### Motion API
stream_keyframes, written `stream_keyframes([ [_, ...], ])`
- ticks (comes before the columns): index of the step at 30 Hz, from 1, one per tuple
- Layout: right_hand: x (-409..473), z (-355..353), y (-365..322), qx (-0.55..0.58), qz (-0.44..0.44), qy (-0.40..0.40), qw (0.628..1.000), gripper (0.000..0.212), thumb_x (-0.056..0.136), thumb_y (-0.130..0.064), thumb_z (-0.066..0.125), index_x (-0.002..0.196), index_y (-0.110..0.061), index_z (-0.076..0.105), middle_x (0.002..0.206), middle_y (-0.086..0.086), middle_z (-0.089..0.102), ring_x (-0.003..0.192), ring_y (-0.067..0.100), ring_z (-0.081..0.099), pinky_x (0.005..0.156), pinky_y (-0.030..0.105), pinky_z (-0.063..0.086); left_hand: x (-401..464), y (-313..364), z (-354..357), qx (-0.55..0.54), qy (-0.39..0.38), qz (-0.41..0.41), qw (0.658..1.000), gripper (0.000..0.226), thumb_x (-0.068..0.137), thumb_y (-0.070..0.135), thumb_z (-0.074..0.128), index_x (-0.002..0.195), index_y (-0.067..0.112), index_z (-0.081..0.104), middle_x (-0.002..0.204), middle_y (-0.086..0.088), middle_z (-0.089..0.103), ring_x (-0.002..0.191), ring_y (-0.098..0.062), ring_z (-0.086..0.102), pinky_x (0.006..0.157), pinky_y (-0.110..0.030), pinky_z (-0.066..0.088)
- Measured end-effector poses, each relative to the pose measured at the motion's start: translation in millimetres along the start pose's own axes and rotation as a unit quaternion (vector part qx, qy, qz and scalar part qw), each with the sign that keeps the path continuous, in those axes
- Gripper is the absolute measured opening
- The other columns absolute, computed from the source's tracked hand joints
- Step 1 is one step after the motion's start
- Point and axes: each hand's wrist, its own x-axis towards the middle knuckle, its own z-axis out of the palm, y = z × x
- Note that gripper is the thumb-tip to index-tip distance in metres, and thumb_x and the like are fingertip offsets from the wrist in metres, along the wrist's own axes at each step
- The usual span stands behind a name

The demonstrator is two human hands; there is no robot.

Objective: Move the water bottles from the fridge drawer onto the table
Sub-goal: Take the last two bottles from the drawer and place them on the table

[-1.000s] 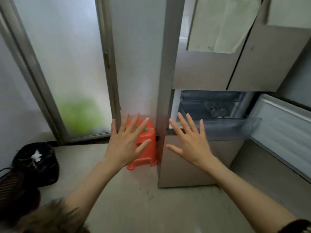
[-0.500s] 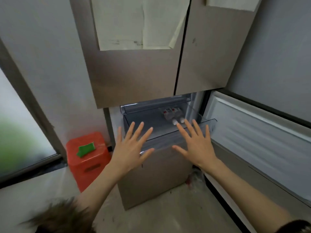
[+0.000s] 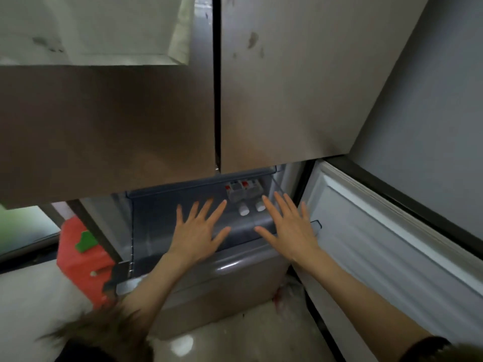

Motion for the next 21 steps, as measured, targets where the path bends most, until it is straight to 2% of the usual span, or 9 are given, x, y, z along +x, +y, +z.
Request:
stream_keyframes([
  [2,20,6,18,0.021,-0.022,-0.017,0.999,0.071,0.093,-0.058,0.030,0.149,-0.026,0.000,0.158,0.004,-0.003,0.146,0.020,-0.004,0.117,0.041,0.001,22,13,10,-0.057,-0.043,-0.030,0.997,0.065,0.091,0.060,0.025,0.145,0.040,-0.006,0.158,0.002,0.004,0.145,-0.026,0.002,0.115,-0.055,0.001],
  [4,41,14,32,0.048,-0.034,-0.034,0.998,0.067,0.095,-0.052,0.034,0.149,-0.022,0.009,0.158,0.006,0.004,0.145,0.022,0.003,0.117,0.037,0.009,43,22,20,-0.102,-0.073,-0.052,0.991,0.065,0.092,0.057,0.030,0.145,0.040,-0.002,0.158,0.002,0.003,0.145,-0.025,0.000,0.115,-0.054,0.004],
  [8,80,34,48,0.130,-0.029,-0.105,0.986,0.056,0.096,-0.036,0.043,0.144,-0.014,0.025,0.152,0.010,0.024,0.140,0.027,0.022,0.113,0.039,0.027,86,29,47,-0.164,-0.132,-0.110,0.971,0.072,0.089,0.057,0.039,0.146,0.036,0.000,0.158,0.000,0.003,0.145,-0.026,0.006,0.115,-0.053,0.010],
  [10,99,44,52,0.158,-0.011,-0.144,0.977,0.052,0.096,-0.031,0.044,0.143,-0.014,0.029,0.148,0.011,0.032,0.134,0.028,0.033,0.108,0.038,0.033,107,31,60,-0.214,-0.146,-0.129,0.957,0.079,0.083,0.061,0.044,0.147,0.032,0.008,0.155,-0.005,0.017,0.141,-0.029,0.020,0.112,-0.053,0.021],
  [12,116,52,52,0.189,0.026,-0.182,0.965,0.049,0.097,-0.029,0.042,0.142,-0.013,0.030,0.144,0.013,0.036,0.129,0.031,0.040,0.103,0.037,0.036,123,32,76,-0.281,-0.140,-0.134,0.940,0.083,0.071,0.064,0.048,0.143,0.027,0.025,0.146,-0.008,0.037,0.130,-0.030,0.039,0.105,-0.048,0.036],
  [15,135,63,49,0.226,0.064,-0.226,0.945,0.048,0.098,-0.027,0.040,0.141,-0.009,0.030,0.141,0.016,0.039,0.125,0.033,0.044,0.097,0.035,0.038,139,40,82,-0.293,-0.131,-0.159,0.934,0.054,0.083,0.038,0.057,0.131,0.016,0.044,0.130,-0.013,0.053,0.114,-0.032,0.053,0.095,-0.039,0.045],
  [17,145,70,47,0.239,0.081,-0.240,0.937,0.048,0.099,-0.029,0.039,0.140,-0.005,0.030,0.139,0.017,0.043,0.122,0.032,0.047,0.094,0.033,0.039,151,44,84,-0.277,-0.132,-0.177,0.935,0.035,0.088,0.031,0.055,0.117,0.013,0.055,0.120,-0.015,0.060,0.105,-0.031,0.058,0.084,-0.034,0.047],
  [19,155,77,45,0.246,0.103,-0.251,0.930,0.049,0.099,-0.027,0.039,0.140,-0.001,0.029,0.139,0.017,0.044,0.123,0.030,0.047,0.094,0.031,0.039,161,44,89,-0.279,-0.132,-0.219,0.926,0.033,0.090,0.036,0.053,0.111,0.012,0.060,0.118,-0.015,0.062,0.105,-0.030,0.059,0.082,-0.032,0.044],
  [21,163,84,44,0.235,0.117,-0.258,0.930,0.047,0.099,-0.025,0.040,0.137,0.001,0.033,0.137,0.018,0.046,0.123,0.029,0.047,0.094,0.029,0.039,166,43,94,-0.304,-0.129,-0.256,0.909,0.042,0.089,0.041,0.054,0.114,0.008,0.060,0.120,-0.015,0.061,0.110,-0.030,0.057,0.086,-0.030,0.042],
])
